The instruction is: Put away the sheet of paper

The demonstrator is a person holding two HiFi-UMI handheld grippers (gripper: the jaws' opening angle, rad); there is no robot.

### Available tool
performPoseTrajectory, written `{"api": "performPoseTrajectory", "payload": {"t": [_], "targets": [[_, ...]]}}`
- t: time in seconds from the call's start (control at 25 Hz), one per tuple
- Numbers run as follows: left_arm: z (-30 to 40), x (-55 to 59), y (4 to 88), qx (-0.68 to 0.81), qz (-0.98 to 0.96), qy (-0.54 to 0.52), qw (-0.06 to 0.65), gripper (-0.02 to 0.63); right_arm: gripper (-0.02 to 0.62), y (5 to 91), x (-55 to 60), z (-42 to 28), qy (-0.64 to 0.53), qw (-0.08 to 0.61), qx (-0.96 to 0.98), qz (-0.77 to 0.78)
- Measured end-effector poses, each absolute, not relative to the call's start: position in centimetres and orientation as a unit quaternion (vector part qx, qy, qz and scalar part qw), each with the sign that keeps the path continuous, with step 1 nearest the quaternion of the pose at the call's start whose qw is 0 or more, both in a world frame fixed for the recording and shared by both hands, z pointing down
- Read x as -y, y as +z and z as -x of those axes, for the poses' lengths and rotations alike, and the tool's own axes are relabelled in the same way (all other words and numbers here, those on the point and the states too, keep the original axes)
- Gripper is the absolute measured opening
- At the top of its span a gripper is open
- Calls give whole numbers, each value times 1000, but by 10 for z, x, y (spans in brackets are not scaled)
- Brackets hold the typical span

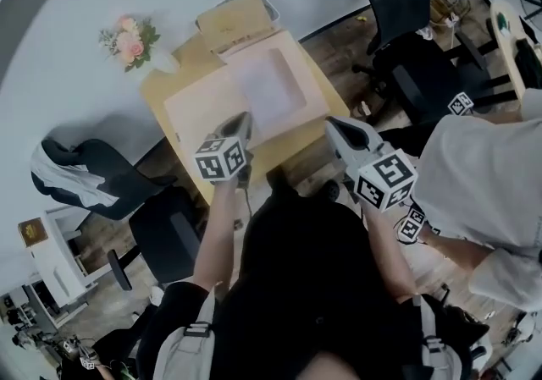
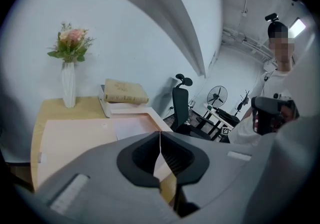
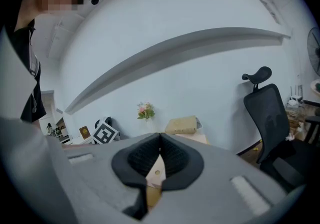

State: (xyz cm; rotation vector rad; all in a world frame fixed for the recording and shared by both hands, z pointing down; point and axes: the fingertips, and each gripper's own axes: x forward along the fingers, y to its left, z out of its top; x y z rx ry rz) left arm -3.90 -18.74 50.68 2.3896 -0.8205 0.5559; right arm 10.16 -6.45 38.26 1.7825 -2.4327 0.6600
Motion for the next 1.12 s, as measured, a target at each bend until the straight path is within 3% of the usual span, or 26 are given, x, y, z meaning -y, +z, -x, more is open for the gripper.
{"api": "performPoseTrajectory", "payload": {"t": [0.48, 1.12], "targets": [[-9, 158, 404, 267, -926, 117, 238, 11, 2, 361, 63, -114, 181, 24, 802, -569], [-9, 141, 386, 257, -934, 105, 226, 11, 2, 362, 66, -102, 172, 38, 816, -551]]}}
